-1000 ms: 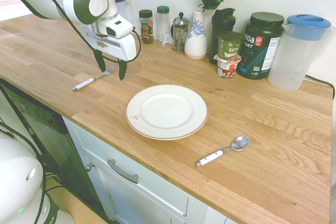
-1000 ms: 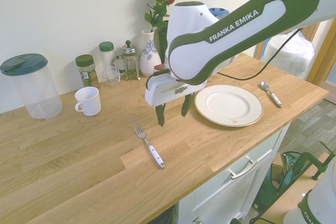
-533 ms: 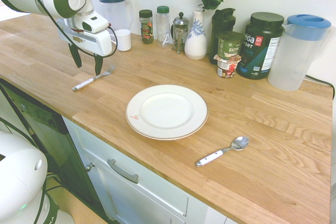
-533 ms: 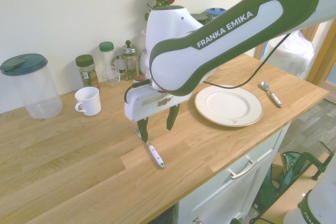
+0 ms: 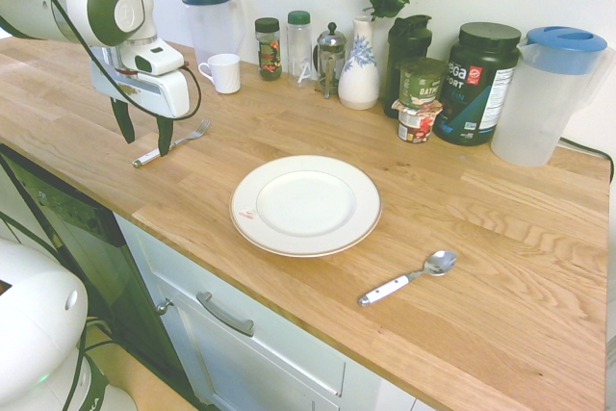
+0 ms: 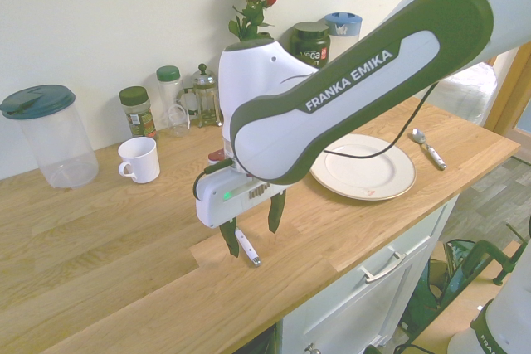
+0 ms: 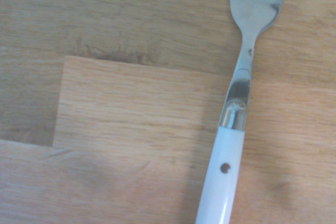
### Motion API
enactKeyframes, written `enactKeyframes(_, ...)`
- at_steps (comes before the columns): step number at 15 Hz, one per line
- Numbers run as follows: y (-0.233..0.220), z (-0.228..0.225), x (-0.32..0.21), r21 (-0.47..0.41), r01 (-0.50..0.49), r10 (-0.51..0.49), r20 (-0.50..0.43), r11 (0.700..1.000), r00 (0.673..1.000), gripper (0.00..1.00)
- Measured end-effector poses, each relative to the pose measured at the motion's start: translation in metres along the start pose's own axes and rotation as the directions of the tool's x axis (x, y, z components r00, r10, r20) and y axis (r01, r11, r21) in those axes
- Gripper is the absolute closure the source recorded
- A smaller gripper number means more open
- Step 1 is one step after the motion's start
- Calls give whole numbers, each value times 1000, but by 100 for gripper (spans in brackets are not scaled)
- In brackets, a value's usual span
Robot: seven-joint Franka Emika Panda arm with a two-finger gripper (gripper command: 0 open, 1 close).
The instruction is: Put the fork into the plate
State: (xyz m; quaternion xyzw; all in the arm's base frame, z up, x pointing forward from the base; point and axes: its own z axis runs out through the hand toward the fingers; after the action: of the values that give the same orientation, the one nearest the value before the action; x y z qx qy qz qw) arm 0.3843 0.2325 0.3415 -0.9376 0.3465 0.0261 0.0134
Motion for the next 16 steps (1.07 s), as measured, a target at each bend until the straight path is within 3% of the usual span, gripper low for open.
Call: enactKeyframes(16, -5, 17, -9, -5, 67, -67, -44, 998, 997, 100)
